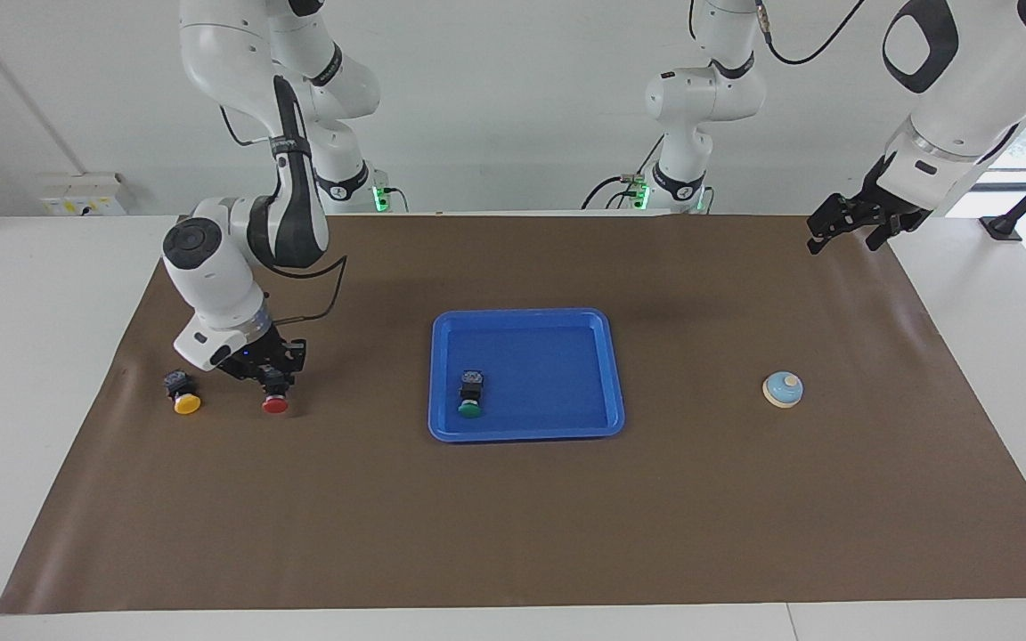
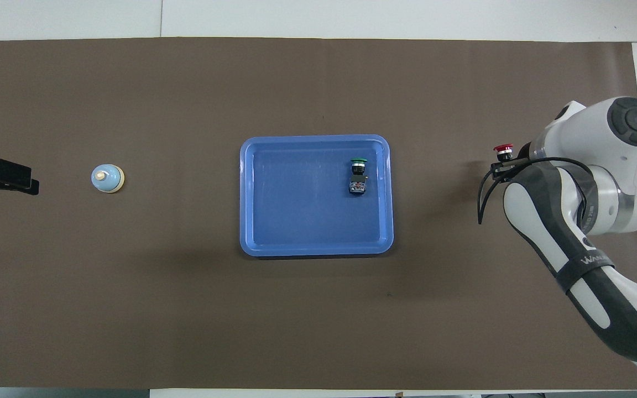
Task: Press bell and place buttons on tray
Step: 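Place the red button in the tray beside the green one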
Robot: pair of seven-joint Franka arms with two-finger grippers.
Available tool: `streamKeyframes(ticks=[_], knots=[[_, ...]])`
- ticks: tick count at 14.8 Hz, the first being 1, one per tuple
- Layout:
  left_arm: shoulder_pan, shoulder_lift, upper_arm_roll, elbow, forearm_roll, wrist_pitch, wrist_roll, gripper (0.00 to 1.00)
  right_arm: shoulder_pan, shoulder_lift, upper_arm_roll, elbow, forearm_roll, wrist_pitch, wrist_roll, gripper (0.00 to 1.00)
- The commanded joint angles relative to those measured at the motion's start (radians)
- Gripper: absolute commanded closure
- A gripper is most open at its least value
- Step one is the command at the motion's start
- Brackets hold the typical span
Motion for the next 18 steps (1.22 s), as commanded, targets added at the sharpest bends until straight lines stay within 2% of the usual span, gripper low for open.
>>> streamKeyframes(ticks=[1,3,6,7,9,13,16,18], knots=[[-0.003,-0.027,0.003,-0.027,-0.006,0.000,-0.008,0.00,0.112,0.130,-0.004,0.151,0.012,-0.020,0.190,1.00],[-0.003,-0.027,0.005,-0.027,-0.006,0.000,-0.008,0.00,0.193,0.208,-0.002,0.231,0.012,-0.012,0.325,1.00],[-0.003,-0.027,0.005,-0.027,-0.006,0.000,-0.008,0.00,0.284,0.299,-0.002,0.297,0.007,0.032,0.447,1.00],[-0.003,-0.027,0.003,-0.027,-0.006,0.000,-0.008,0.00,0.295,0.299,-0.002,0.293,0.014,0.087,0.450,1.00],[-0.003,-0.027,0.003,-0.027,-0.006,0.000,-0.008,0.00,0.296,0.299,0.001,0.259,0.032,0.101,0.453,1.00],[-0.003,-0.027,0.003,-0.027,-0.006,0.000,-0.008,0.00,0.322,0.255,0.006,0.124,0.092,0.170,0.456,0.98],[-0.003,-0.027,0.003,-0.027,-0.006,0.000,-0.007,0.00,0.350,0.235,0.006,0.074,0.113,0.166,0.458,0.83],[-0.003,-0.027,0.003,-0.027,-0.006,0.000,-0.007,0.00,0.350,0.224,0.006,0.046,0.113,0.166,0.458,0.47]])
